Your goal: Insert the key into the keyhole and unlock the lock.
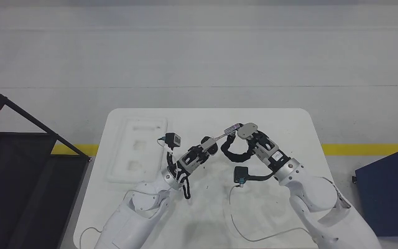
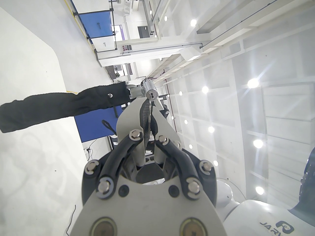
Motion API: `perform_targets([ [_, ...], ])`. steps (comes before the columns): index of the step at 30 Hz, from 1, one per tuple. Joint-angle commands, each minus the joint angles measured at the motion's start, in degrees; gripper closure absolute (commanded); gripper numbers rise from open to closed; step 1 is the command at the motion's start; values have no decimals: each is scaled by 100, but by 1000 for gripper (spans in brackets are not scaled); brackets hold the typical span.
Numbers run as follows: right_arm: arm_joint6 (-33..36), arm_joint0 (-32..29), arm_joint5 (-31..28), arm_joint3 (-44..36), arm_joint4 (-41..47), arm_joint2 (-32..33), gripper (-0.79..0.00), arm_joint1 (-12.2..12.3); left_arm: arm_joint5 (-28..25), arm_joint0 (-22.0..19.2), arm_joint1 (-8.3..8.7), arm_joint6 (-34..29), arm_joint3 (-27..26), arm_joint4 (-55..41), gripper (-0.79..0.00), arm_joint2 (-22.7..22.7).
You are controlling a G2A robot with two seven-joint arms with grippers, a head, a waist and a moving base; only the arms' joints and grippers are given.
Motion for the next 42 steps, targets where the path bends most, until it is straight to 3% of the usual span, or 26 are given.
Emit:
perform_targets([
  [1,0,0,0,0,0,0,0,0,-17,3,-5,-9,-8,-3,0,-6],
  [42,0,0,0,0,0,0,0,0,71,59,-99,196,-7,216,0,-136],
])
